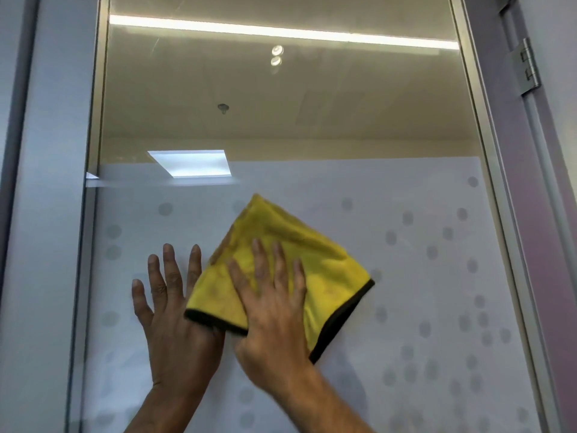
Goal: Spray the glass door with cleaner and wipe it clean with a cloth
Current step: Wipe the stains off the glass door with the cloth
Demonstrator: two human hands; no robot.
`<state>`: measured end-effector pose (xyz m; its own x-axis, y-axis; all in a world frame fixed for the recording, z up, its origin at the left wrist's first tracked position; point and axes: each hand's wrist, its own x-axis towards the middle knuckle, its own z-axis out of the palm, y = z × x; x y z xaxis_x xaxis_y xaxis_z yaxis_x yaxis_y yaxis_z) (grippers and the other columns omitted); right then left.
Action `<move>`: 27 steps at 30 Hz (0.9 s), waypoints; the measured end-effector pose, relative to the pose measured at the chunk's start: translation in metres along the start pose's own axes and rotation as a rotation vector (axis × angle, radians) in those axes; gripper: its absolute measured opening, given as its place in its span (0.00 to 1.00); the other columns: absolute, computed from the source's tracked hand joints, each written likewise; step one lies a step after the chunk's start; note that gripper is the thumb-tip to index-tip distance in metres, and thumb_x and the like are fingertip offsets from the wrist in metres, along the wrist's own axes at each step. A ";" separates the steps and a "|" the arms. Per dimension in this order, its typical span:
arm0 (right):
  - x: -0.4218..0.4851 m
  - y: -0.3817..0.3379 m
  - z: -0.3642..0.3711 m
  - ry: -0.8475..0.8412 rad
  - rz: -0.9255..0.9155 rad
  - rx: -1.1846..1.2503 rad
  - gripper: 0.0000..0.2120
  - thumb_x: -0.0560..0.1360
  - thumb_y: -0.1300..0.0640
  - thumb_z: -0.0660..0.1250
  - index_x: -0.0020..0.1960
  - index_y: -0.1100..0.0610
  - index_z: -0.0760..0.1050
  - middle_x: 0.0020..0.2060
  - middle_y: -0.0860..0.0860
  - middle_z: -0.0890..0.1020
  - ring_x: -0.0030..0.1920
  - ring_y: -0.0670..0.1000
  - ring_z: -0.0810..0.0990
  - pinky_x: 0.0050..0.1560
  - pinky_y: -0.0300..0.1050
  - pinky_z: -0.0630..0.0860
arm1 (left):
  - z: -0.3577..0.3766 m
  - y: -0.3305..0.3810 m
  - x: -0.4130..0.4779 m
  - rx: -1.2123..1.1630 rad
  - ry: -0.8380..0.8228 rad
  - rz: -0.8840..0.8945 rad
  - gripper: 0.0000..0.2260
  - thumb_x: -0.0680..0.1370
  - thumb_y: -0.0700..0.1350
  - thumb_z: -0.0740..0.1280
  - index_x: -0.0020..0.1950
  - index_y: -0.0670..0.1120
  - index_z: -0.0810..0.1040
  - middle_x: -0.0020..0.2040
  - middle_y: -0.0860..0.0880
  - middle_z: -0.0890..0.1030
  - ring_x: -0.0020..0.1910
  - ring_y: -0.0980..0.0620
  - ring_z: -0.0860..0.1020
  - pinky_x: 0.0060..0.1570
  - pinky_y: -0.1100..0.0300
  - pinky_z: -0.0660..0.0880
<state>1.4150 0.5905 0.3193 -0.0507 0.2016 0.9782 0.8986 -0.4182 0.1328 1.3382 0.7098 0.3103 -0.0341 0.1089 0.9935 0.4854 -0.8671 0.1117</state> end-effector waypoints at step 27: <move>0.074 0.094 -0.047 0.234 0.540 -0.060 0.46 0.62 0.58 0.60 0.81 0.47 0.63 0.84 0.59 0.55 0.83 0.66 0.50 0.80 0.67 0.47 | 0.007 0.002 0.000 0.020 0.035 -0.037 0.28 0.86 0.58 0.49 0.85 0.50 0.57 0.87 0.43 0.53 0.86 0.43 0.50 0.82 0.36 0.48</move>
<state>1.4755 0.5248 0.4117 0.3061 -0.2520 0.9180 0.7980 -0.4578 -0.3918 1.3451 0.7110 0.3107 -0.0828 0.1230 0.9889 0.5008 -0.8528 0.1480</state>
